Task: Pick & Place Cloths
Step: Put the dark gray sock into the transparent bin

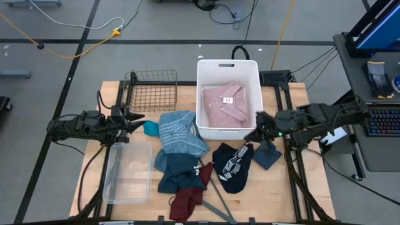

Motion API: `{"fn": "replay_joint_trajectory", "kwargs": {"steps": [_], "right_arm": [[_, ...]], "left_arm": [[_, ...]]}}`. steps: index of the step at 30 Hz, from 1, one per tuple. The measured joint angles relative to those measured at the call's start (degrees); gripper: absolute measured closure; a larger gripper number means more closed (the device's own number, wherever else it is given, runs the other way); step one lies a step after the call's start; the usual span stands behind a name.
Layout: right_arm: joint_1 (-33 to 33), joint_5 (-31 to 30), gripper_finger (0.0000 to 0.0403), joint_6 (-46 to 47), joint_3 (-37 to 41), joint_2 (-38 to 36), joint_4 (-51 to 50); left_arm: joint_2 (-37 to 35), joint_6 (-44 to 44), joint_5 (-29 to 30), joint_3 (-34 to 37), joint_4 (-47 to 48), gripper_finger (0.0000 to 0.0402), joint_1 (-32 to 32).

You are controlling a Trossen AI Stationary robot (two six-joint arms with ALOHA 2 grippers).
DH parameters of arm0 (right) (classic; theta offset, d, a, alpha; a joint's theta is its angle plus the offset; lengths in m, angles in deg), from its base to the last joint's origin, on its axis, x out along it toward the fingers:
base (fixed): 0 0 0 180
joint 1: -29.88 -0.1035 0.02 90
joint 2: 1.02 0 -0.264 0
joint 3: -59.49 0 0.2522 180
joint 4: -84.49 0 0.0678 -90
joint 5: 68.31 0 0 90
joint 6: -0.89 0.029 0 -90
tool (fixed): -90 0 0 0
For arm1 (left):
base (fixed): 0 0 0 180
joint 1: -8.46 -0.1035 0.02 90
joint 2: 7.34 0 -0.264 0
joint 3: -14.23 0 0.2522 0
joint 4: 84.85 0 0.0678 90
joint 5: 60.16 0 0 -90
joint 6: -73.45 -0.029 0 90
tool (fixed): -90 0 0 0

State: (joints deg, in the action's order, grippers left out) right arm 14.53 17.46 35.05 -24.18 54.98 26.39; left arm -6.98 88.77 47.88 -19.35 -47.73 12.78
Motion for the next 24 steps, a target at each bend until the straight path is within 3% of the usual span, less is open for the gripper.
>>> {"fn": "replay_joint_trajectory", "kwargs": {"steps": [14, 24], "right_arm": [[-13.2, 3.5, 0.0403, 16.8, 0.0, -0.6, -21.6], [-14.4, 17.9, 0.0402, 34.3, 7.5, -0.9, -27.9]], "left_arm": [[0.0, 2.9, 0.0, 0.0, 0.0, 0.0254, 0.0], [0.0, 2.9, 0.0, 0.0, -0.2, 0.0254, 0.0]]}}
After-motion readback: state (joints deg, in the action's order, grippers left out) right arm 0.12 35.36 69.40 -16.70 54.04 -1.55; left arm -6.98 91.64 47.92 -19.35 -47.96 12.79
